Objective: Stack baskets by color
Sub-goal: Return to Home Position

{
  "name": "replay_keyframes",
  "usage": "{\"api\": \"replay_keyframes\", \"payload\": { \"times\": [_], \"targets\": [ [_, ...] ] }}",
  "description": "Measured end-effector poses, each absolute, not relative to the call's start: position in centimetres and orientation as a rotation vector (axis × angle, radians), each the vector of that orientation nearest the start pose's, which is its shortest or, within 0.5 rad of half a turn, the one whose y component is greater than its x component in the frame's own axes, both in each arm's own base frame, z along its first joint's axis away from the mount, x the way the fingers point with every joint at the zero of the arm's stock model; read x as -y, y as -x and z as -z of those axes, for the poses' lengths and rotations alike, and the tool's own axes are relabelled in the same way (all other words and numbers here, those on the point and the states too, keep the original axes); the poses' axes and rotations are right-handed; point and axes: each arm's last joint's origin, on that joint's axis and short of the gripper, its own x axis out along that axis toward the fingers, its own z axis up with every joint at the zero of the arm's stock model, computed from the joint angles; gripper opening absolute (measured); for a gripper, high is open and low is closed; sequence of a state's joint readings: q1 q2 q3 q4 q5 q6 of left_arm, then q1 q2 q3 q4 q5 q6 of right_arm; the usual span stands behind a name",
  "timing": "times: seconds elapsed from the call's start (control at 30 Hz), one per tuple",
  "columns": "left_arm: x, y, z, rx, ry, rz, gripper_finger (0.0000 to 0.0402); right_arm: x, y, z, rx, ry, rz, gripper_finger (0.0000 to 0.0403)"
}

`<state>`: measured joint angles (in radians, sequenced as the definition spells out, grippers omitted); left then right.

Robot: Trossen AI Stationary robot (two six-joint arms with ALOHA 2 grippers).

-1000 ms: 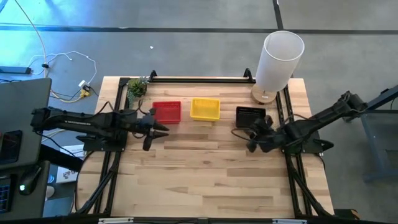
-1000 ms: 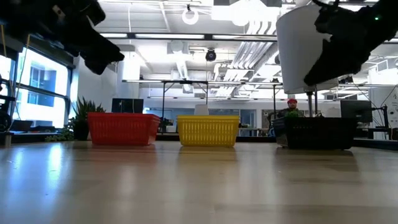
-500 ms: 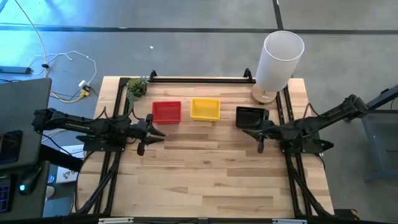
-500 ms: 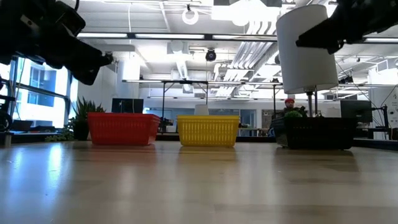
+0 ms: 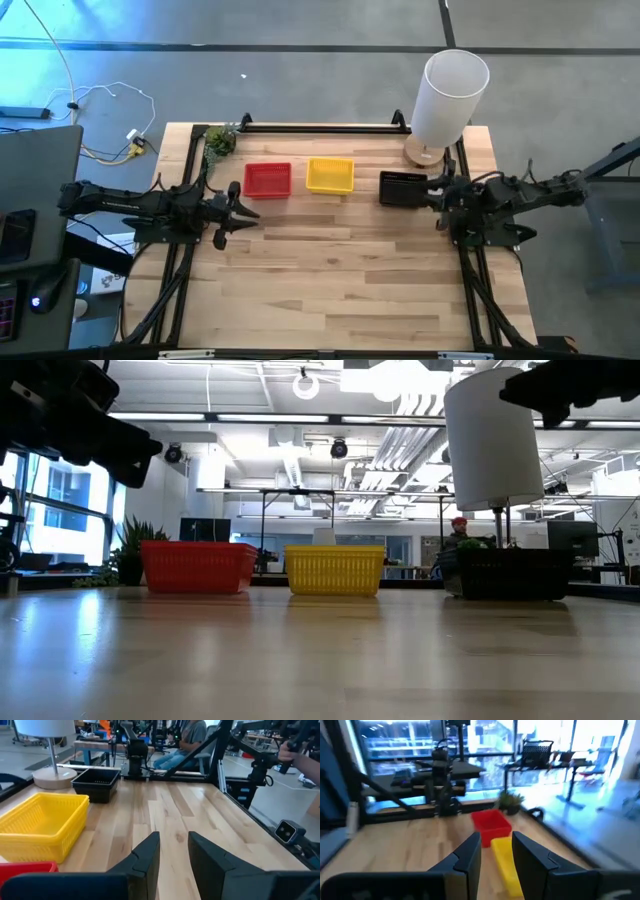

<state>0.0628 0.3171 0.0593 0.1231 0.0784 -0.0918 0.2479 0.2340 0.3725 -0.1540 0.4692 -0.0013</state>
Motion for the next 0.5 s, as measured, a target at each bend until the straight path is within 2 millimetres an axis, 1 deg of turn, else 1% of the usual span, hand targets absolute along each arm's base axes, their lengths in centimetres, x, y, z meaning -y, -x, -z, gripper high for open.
{"api": "replay_keyframes", "payload": {
  "times": [0.1, 0.23, 0.33, 0.4, 0.5],
  "targets": [
    [-0.5, -11.5, -17.1, -0.11, 0.082, 0.012, 0.009, -1.0, -8.8, -24.8, -0.028, -0.07, 0.18, 0.0099],
    [-0.5, -11.4, -17.3, -0.091, 0.074, 0.013, 0.009, -1.3, -9.4, -23.1, -0.007, -0.11, 0.125, 0.0099],
    [-0.5, -11.4, -17.2, -0.091, 0.07, 0.013, 0.009, -1.5, -10.0, -21.0, 0.006, -0.097, 0.108, 0.0099],
    [-0.5, -11.4, -16.7, -0.087, 0.054, 0.013, 0.009, -1.6, -10.3, -19.7, 0.027, -0.101, 0.107, 0.0099],
    [-0.5, -11.4, -16.2, -0.075, 0.046, 0.013, 0.009, -1.7, -10.6, -18.2, 0.064, -0.115, 0.092, 0.0099]
  ]
}}
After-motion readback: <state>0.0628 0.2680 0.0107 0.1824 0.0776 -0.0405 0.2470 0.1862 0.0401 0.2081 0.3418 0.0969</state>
